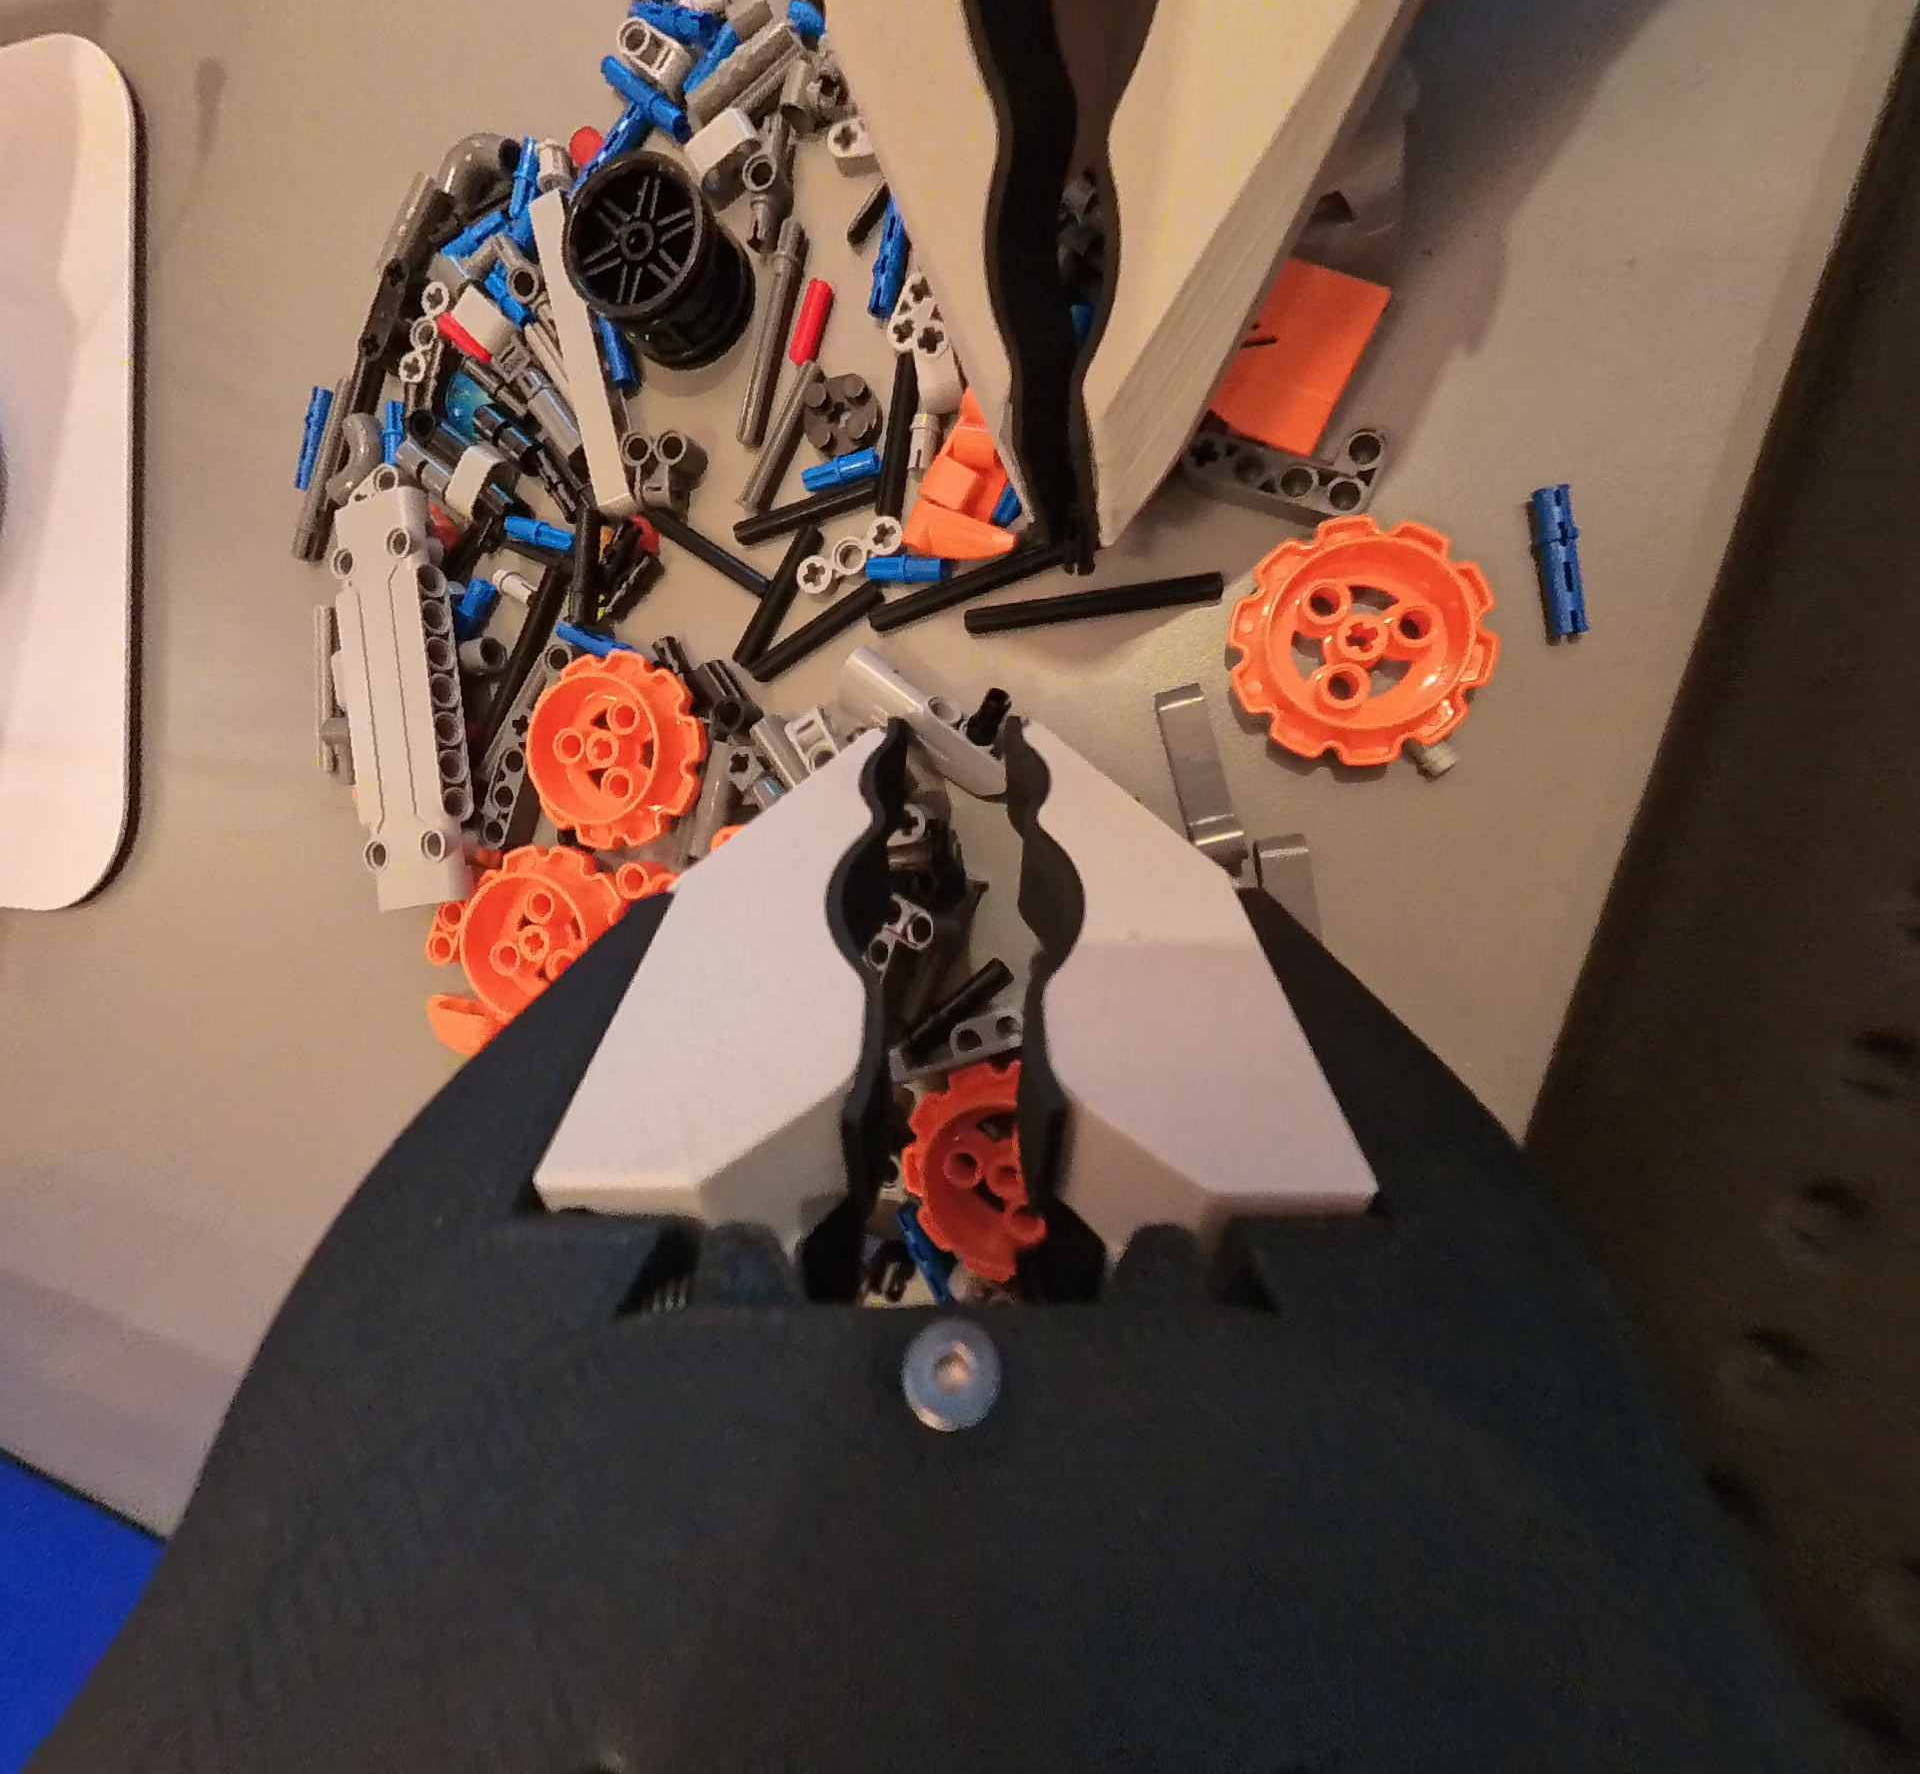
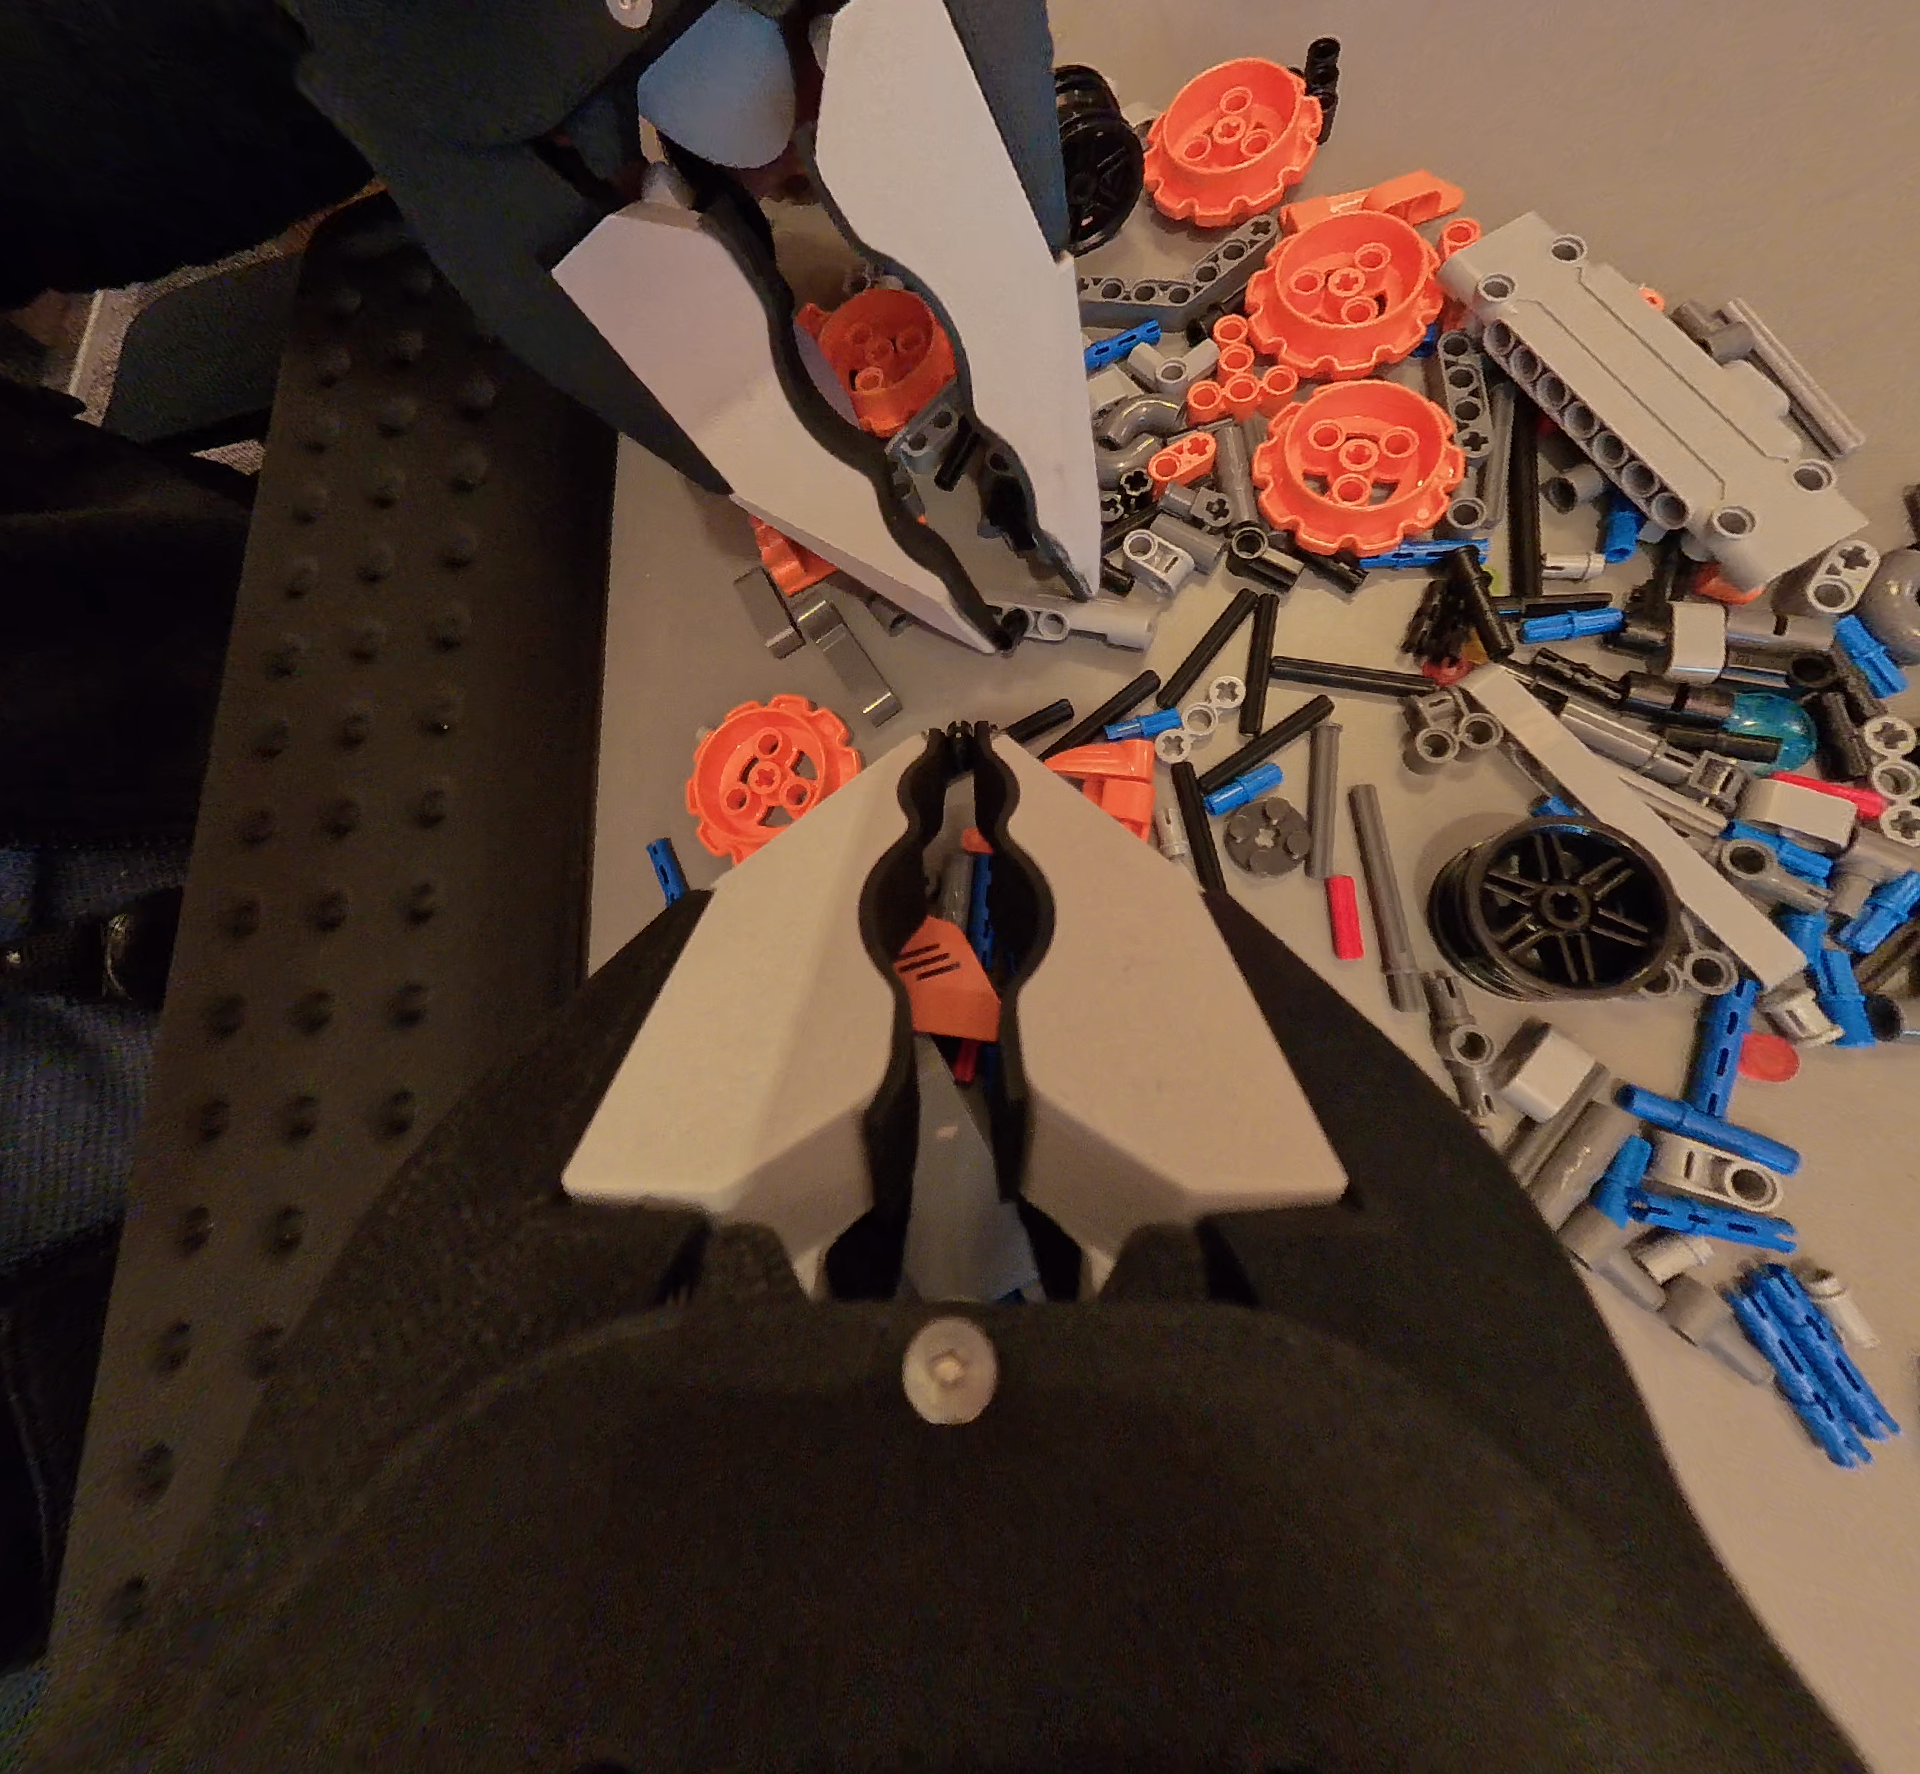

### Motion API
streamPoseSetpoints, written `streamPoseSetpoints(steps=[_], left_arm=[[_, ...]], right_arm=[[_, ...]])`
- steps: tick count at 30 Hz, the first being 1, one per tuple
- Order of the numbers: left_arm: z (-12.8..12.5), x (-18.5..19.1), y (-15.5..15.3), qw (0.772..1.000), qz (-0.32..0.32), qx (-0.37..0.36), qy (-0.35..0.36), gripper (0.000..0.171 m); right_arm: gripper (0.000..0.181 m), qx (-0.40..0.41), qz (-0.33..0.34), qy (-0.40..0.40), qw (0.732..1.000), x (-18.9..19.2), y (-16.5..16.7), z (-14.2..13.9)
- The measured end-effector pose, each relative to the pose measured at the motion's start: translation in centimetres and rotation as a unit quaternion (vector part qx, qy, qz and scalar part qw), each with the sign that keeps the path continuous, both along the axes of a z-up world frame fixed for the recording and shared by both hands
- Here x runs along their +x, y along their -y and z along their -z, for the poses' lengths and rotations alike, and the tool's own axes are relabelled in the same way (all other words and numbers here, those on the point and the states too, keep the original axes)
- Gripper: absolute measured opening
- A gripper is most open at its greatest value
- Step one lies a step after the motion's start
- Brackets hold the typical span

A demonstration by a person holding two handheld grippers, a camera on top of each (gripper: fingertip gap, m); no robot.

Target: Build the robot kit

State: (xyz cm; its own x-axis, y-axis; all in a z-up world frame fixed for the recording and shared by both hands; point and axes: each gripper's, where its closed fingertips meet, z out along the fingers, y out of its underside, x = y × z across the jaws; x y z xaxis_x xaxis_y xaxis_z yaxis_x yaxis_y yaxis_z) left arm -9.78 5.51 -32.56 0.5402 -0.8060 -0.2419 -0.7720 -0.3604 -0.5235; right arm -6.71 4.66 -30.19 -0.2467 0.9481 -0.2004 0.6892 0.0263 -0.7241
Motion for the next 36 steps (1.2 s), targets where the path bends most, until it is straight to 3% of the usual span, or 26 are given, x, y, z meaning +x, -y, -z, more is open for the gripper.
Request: streamPoseSetpoints(steps=[8,19,28,36], left_arm=[[0.1,-0.3,0.2,0.999,-0.024,-0.002,0.034,0.010],[-0.2,0.4,0.5,0.997,-0.009,-0.008,0.081,0.006],[-0.4,1.4,0.5,0.995,0.012,-0.003,0.099,0.004],[-0.8,1.6,0.2,0.996,0.026,0.032,0.077,0.003]], right_arm=[[0.002,0.000,0.001,-0.002,1.000,-0.1,0.0,0.0],[0.002,0.021,0.006,-0.021,1.000,-0.5,-0.4,-0.4],[0.001,0.131,-0.008,-0.029,0.991,-1.2,-0.7,0.2],[0.002,0.171,-0.007,-0.018,0.985,-1.3,-1.0,0.6]])
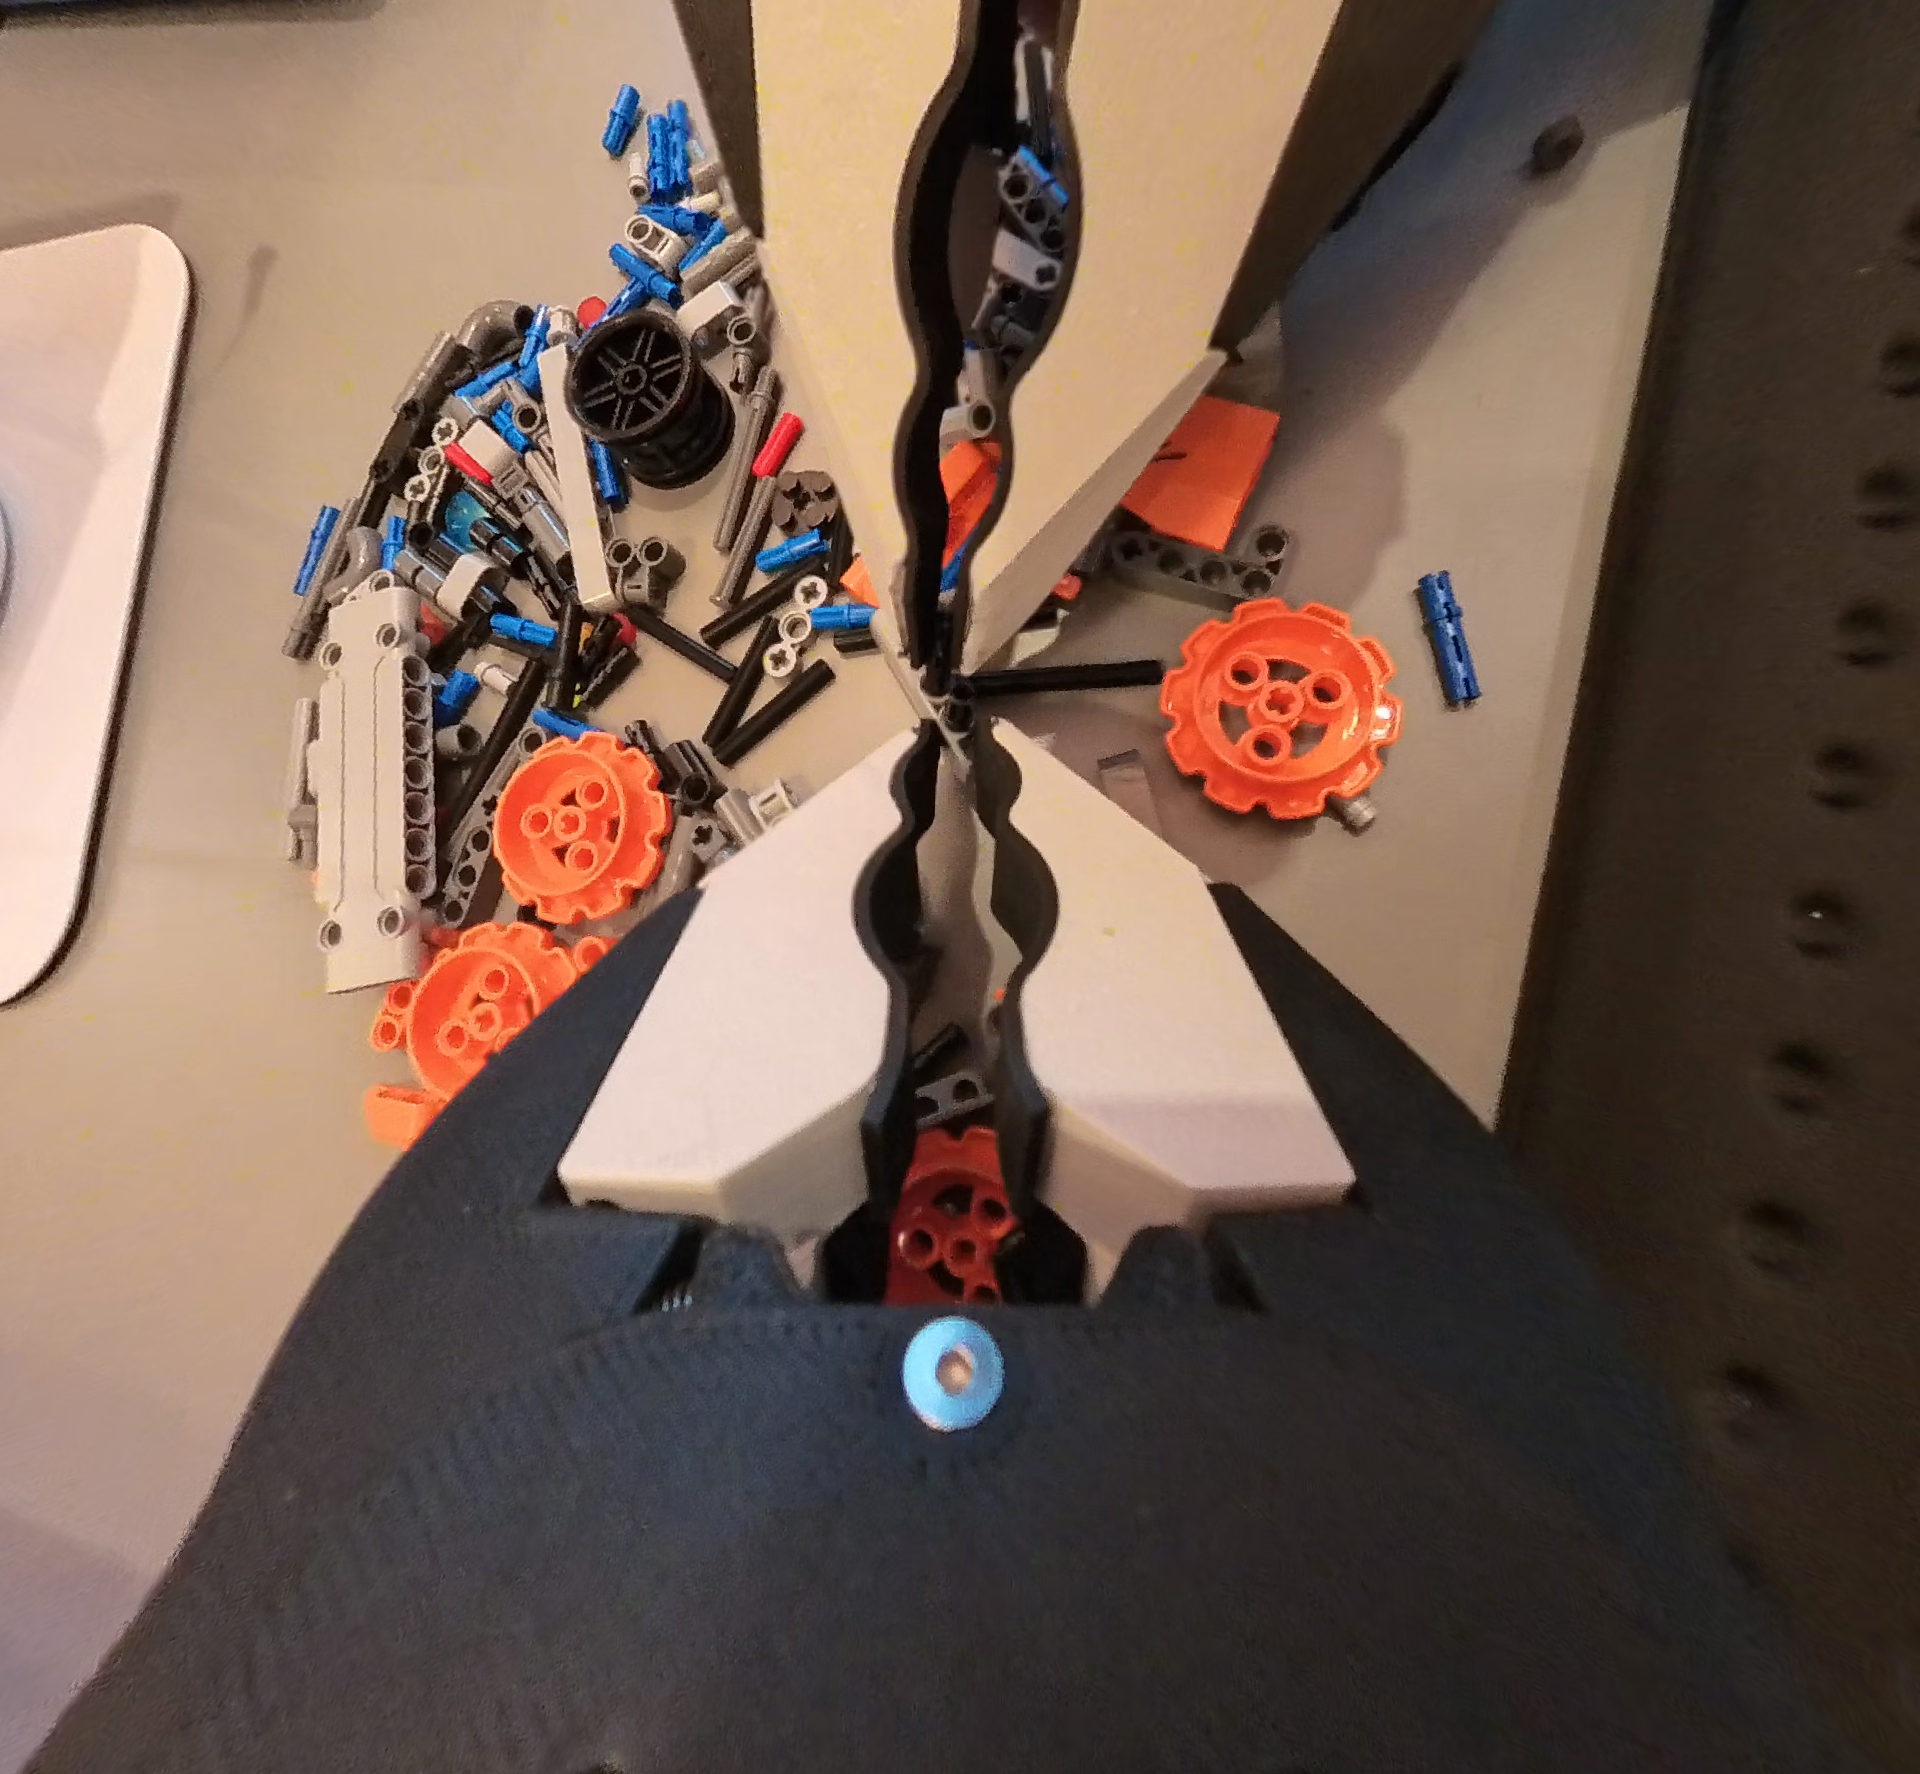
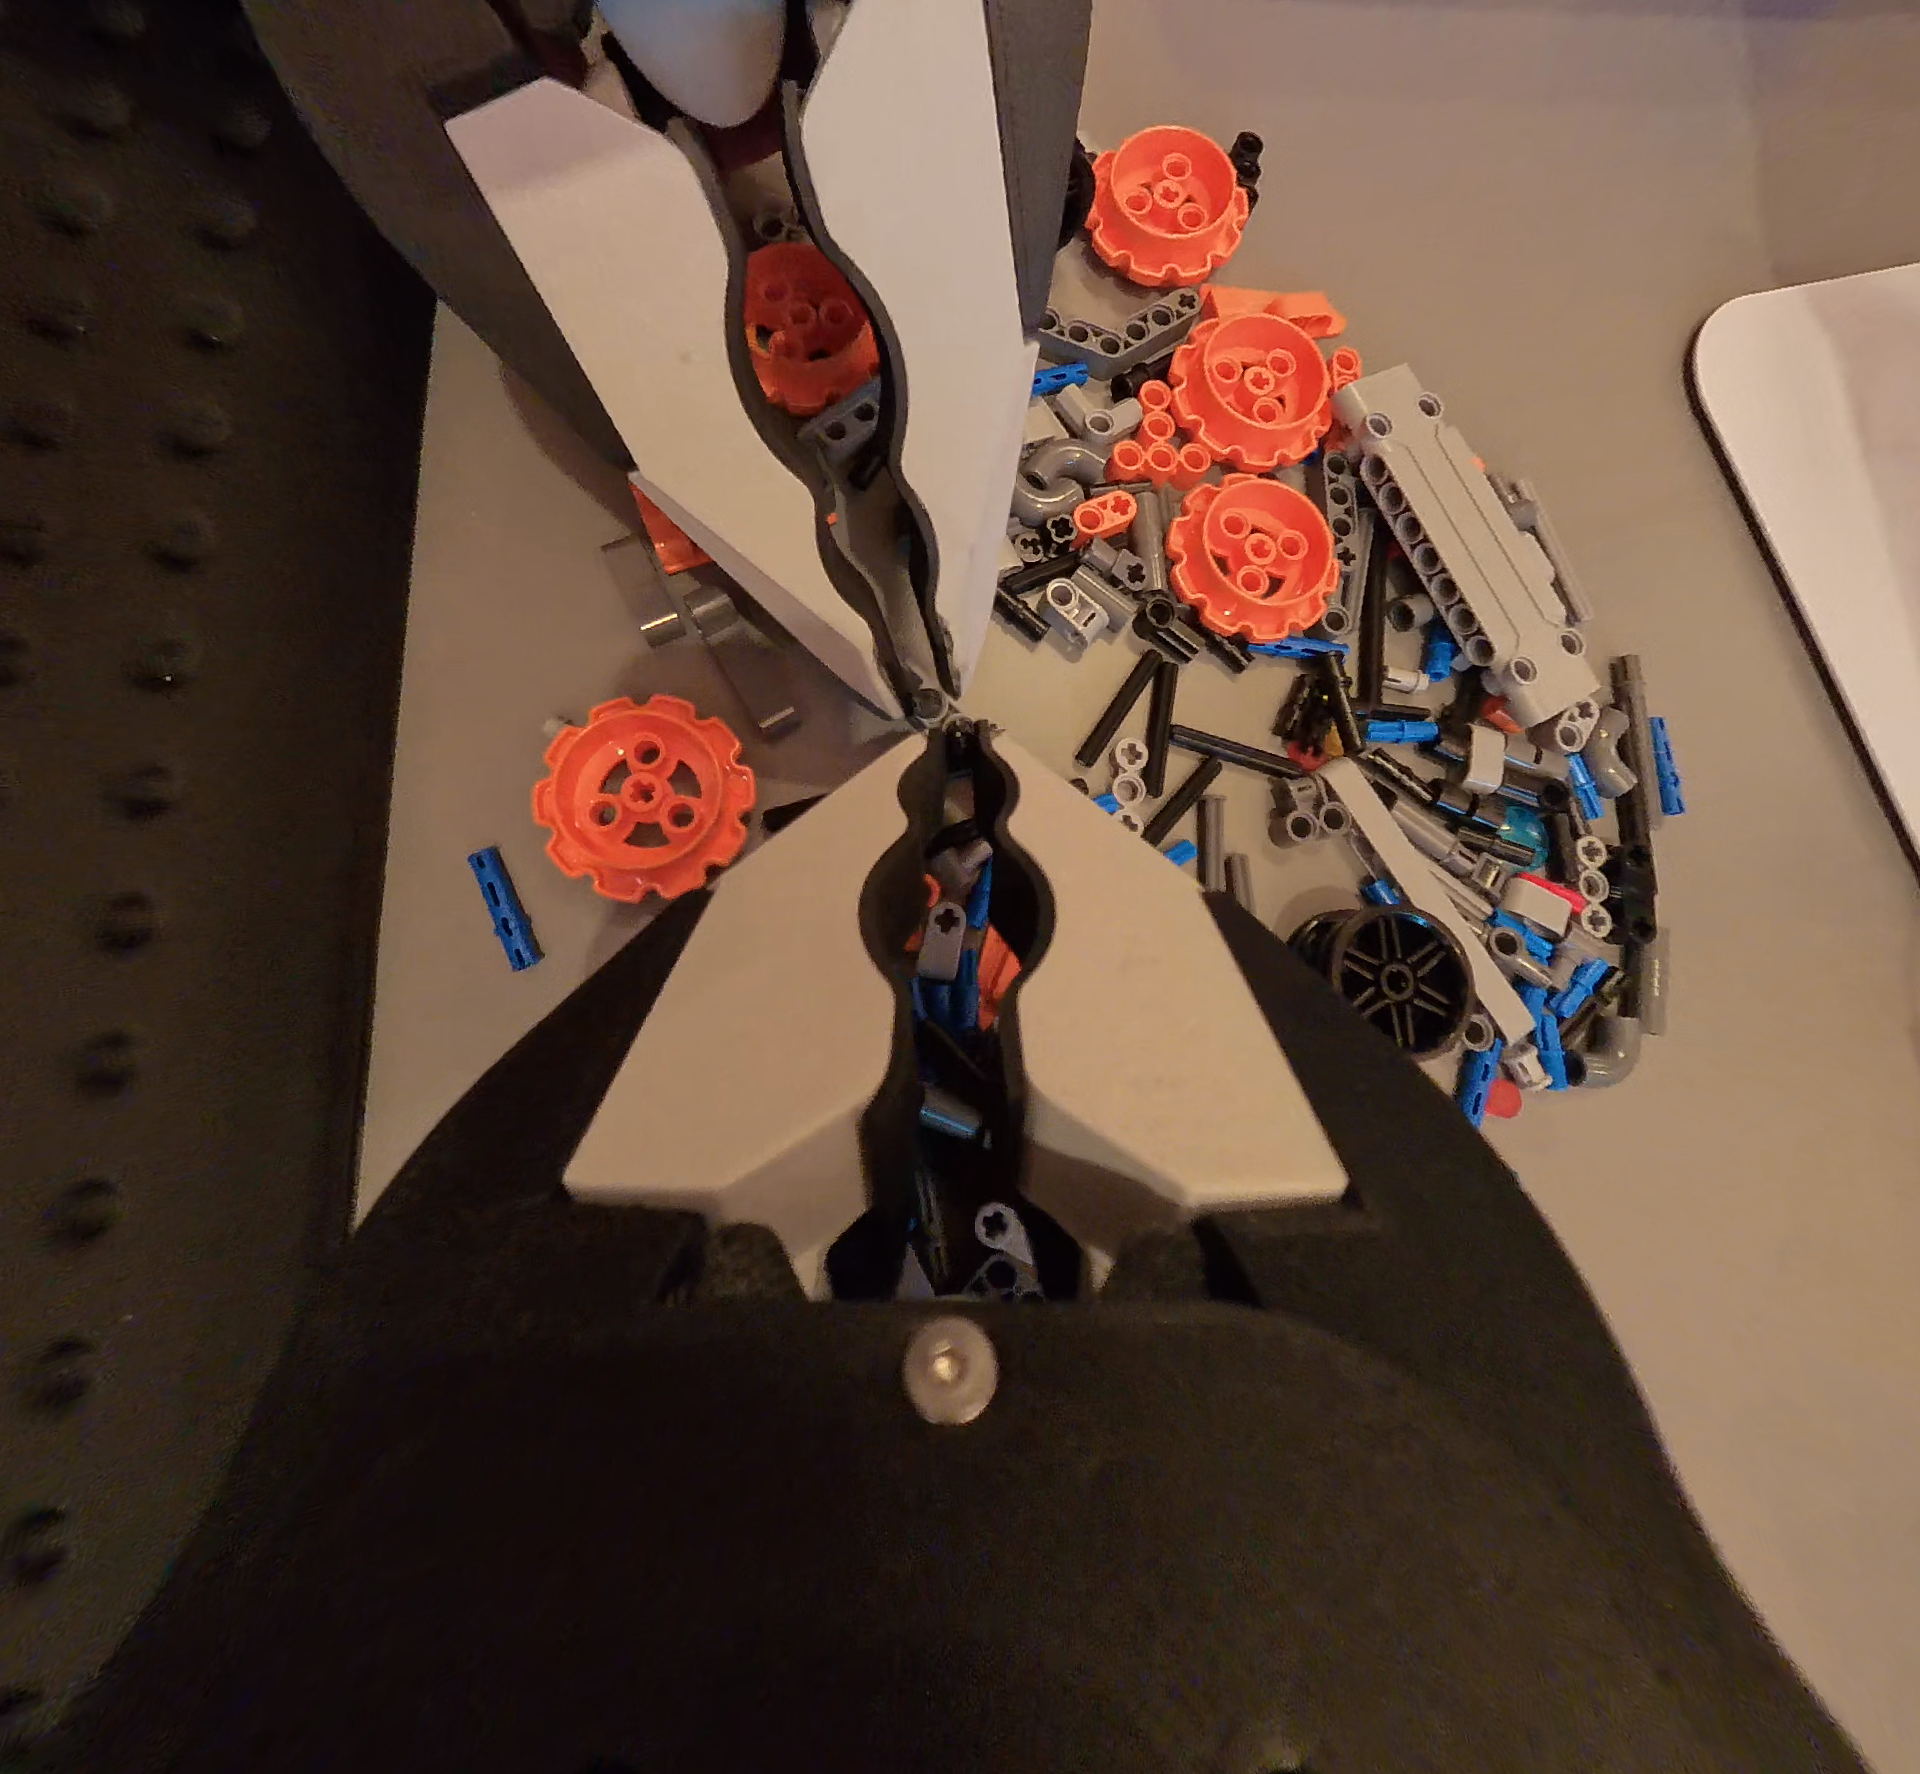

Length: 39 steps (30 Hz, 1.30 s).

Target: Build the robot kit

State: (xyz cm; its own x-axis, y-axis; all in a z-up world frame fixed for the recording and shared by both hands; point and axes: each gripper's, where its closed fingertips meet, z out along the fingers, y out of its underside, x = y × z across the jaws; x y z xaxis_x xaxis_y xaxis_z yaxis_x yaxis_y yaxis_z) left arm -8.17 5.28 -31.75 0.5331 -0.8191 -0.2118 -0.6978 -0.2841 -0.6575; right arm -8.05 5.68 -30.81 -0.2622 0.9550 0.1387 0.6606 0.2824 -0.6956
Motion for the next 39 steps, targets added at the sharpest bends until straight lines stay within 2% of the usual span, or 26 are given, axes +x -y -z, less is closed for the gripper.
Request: streamPoseSetpoints(steps=[11,24,33,39], left_arm=[[0.59,0.07,-0.09,0.999,0.004,0.017,-0.027,0.003],[0.58,0.12,-0.25,1.000,0.002,0.019,-0.018,0.002],[0.67,0.13,-0.32,0.999,0.007,0.024,-0.021,0.003],[0.64,-0.11,-0.49,1.000,-0.002,0.015,-0.004,0.003]], right_arm=[[0.002,0.081,-0.010,0.022,0.996,0.00,-0.07,0.46],[0.002,0.131,-0.034,0.062,0.989,0.04,-0.20,0.57],[0.001,0.112,-0.065,0.134,0.982,0.25,-0.22,0.93],[0.000,0.110,-0.065,0.143,0.982,-0.02,-0.39,0.94]])
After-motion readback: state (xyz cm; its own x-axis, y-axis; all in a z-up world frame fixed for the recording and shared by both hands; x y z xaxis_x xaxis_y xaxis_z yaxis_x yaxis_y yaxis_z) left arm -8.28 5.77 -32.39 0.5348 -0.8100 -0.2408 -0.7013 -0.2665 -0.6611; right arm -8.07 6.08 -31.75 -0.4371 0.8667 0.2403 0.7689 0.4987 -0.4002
